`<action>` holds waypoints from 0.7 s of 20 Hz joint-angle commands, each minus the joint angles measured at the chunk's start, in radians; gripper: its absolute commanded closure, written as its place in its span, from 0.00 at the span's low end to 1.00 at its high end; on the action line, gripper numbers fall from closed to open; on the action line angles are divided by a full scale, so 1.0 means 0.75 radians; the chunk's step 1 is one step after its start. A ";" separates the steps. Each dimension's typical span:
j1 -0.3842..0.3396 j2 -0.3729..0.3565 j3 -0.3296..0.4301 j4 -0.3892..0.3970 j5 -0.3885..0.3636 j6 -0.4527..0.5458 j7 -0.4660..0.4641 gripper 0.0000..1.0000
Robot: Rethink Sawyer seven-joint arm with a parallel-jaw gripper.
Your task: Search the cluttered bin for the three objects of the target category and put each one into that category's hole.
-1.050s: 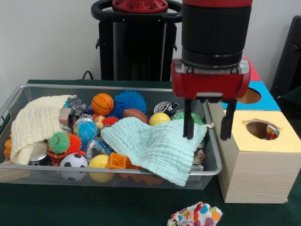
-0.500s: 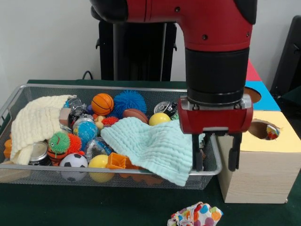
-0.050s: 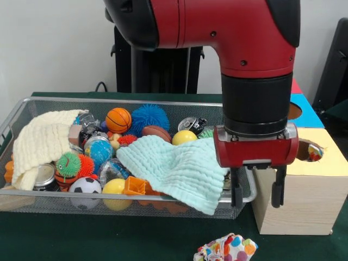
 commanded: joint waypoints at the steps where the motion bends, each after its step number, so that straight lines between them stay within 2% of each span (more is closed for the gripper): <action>1: -0.001 0.052 -0.047 0.075 -0.029 0.022 -0.020 0.00; 5: 0.000 0.093 -0.056 0.059 -0.025 0.105 -0.047 0.00; 14: -0.047 0.130 -0.004 0.055 -0.057 0.086 -0.216 0.00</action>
